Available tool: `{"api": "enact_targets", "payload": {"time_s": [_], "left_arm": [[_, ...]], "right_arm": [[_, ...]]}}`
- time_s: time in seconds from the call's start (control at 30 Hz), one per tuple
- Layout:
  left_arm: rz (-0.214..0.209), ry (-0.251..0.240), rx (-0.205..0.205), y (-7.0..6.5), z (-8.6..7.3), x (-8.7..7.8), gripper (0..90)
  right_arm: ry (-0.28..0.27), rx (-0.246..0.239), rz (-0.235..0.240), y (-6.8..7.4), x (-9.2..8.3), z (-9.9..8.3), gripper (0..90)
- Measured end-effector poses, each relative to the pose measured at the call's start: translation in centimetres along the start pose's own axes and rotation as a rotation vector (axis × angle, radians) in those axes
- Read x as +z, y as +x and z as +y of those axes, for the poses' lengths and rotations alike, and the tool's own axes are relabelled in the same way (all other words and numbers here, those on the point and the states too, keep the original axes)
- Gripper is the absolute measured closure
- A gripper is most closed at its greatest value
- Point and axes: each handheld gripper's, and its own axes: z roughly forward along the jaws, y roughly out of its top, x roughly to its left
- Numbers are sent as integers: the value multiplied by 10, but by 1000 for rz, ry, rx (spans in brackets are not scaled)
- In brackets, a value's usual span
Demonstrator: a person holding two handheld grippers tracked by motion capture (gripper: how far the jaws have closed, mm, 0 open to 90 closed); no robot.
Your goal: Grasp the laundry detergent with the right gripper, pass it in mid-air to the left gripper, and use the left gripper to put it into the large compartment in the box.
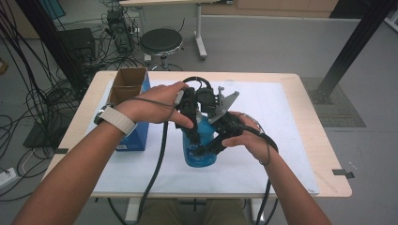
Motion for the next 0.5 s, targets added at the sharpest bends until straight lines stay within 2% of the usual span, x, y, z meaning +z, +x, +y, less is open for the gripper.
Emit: {"api": "enact_targets", "payload": {"time_s": [0.5], "left_arm": [[11,-3,-1,-1,-1,2,379]], "right_arm": [[-1,-9,-11,0,2,-1,430]]}}
